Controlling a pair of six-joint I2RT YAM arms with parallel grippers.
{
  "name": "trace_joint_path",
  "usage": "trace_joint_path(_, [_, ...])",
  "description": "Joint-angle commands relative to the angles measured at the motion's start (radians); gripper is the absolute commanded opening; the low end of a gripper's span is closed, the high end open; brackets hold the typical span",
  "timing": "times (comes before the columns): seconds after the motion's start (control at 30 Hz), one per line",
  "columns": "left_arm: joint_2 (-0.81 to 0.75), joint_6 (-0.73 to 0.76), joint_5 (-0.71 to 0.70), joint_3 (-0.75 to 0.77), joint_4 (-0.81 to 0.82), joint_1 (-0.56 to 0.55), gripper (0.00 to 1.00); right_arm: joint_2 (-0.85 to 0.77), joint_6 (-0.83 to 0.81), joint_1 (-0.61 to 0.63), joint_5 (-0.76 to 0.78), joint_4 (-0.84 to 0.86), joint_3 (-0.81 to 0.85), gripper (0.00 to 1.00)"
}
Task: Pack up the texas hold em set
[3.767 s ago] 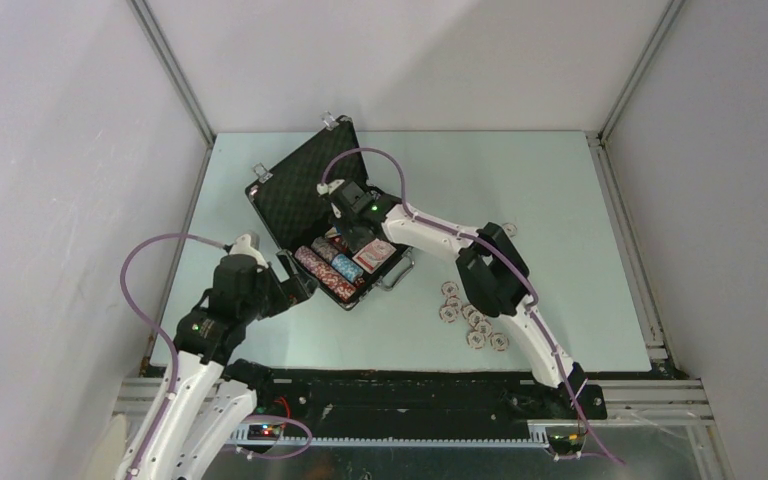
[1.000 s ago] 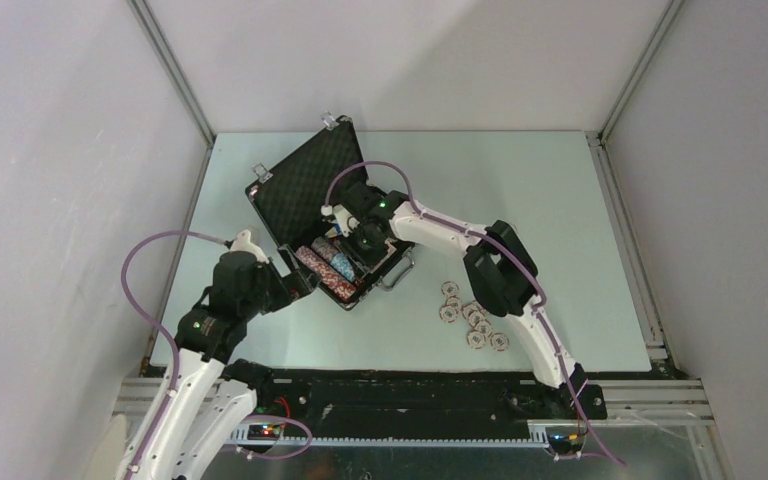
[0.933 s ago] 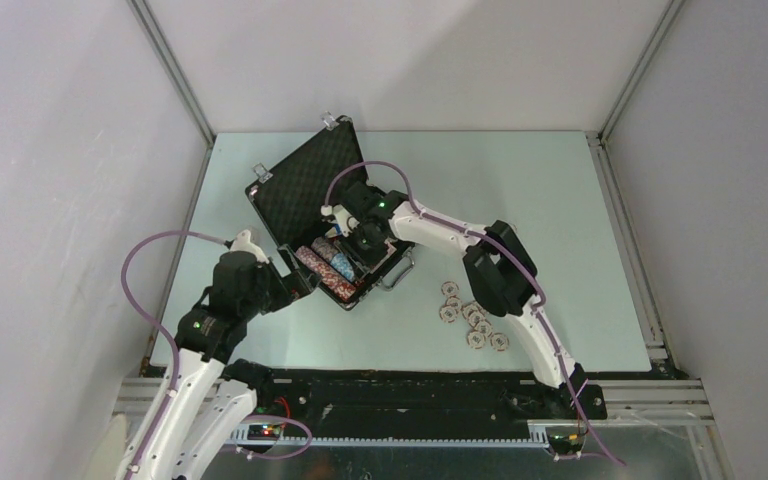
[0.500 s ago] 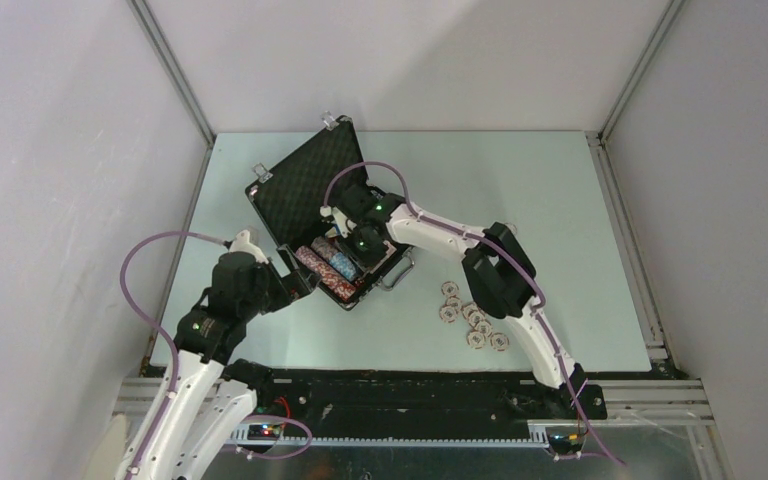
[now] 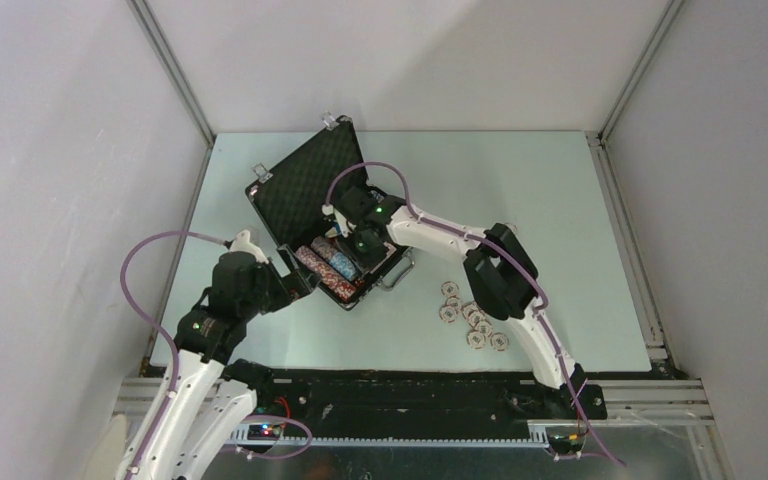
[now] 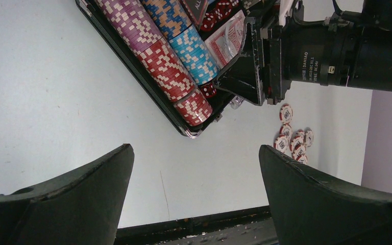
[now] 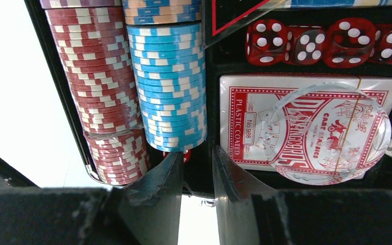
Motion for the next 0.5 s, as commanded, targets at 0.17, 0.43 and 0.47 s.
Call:
trace_joint_path(0.17, [-0.005, 0.0, 0.0, 0.01, 0.015, -0.003, 1.0, -0.117, 0.08, -0.011, -0.087, 0.011, -0.011, 0.31])
trace_joint_path(0.43, [-0.004, -0.002, -0.001, 0.009, 0.016, -0.003, 1.0, -0.177, 0.091, -0.004, -0.093, -0.001, -0.057, 0.33])
trace_joint_path(0.47, [-0.003, -0.002, 0.0, 0.009, 0.017, -0.003, 1.0, -0.178, 0.09, -0.004, -0.089, 0.001, -0.063, 0.33])
